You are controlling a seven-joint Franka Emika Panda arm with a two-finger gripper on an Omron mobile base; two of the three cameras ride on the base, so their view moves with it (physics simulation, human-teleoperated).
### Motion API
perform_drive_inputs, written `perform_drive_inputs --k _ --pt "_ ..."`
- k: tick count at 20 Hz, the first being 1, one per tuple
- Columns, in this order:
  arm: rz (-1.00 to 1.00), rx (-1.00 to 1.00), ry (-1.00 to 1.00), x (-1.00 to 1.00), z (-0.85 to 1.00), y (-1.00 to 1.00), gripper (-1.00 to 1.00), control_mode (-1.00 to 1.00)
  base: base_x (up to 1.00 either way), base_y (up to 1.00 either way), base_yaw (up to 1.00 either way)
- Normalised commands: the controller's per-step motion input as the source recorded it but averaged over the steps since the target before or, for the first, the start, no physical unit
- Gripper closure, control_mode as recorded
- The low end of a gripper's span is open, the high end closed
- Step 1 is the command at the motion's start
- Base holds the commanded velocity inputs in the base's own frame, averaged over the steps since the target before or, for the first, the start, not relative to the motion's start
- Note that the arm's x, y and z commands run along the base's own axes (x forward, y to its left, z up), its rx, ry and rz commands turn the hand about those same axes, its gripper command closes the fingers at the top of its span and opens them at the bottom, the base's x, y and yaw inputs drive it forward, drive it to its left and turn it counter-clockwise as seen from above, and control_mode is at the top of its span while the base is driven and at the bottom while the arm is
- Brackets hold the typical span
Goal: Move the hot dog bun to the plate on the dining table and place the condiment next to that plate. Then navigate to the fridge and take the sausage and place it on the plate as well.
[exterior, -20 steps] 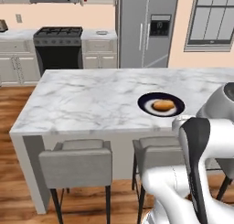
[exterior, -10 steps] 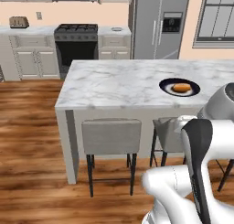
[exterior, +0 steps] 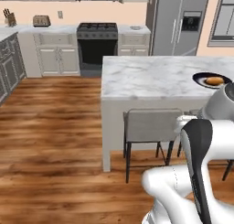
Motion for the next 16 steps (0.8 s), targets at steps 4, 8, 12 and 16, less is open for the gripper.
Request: perform_drive_inputs --k 4,8,12,16 --pt "0.00 0.00 0.00 0.00 0.00 0.00 -1.00 1.00 -0.05 1.00 0.00" --pt "0.00 0.00 0.00 0.00 0.00 0.00 -1.00 1.00 0.46 1.00 -0.06" --pt "0.00 0.00 0.00 0.00 0.00 0.00 -1.00 1.00 0.87 1.00 -0.18" --pt "0.00 0.00 0.00 0.00 0.00 0.00 -1.00 1.00 1.00 0.97 -0.30"
